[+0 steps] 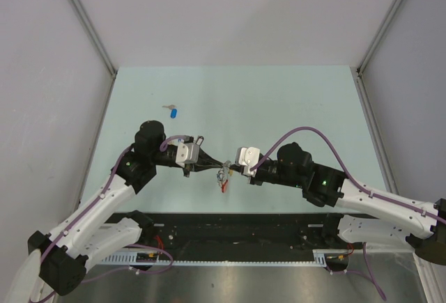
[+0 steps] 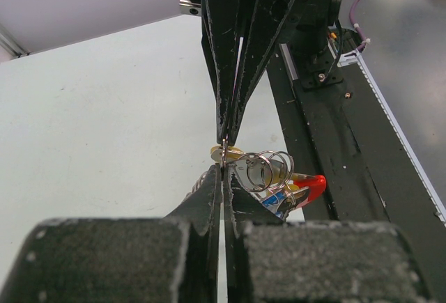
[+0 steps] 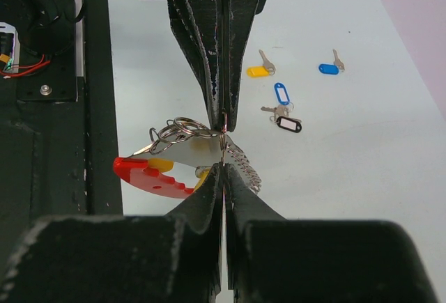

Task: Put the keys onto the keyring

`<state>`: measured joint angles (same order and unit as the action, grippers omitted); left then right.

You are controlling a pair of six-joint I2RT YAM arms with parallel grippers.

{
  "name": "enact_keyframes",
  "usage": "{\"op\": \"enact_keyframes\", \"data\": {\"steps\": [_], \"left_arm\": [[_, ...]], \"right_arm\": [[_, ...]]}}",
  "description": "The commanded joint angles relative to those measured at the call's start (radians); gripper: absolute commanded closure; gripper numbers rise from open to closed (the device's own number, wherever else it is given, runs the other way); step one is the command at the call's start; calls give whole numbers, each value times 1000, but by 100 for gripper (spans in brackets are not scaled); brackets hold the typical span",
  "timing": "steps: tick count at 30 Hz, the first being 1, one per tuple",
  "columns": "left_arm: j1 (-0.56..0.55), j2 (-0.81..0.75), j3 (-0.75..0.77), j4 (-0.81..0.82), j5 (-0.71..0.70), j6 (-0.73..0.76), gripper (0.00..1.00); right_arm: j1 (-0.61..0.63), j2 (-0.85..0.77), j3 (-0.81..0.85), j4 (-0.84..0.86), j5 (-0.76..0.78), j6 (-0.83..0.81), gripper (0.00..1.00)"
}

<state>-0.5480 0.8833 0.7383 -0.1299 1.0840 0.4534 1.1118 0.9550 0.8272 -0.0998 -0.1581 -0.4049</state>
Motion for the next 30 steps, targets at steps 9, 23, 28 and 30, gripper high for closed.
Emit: {"op": "enact_keyframes", "data": {"steps": [9,23,28,30], "left_arm": [[-6,3,29,13,24,8,99],[-18,17,50,-25,13,7,100],[-27,13,53,-27,-15,-1,100],[-32,14,55,-36,-27,1,100]], "right_arm": [[8,-24,44,35,-37,0,100],[8,-27,44,48,-35,6,100],[10,-24,49,48,-34,9,100],[11,-24,49,49,-32,9,100]]}}
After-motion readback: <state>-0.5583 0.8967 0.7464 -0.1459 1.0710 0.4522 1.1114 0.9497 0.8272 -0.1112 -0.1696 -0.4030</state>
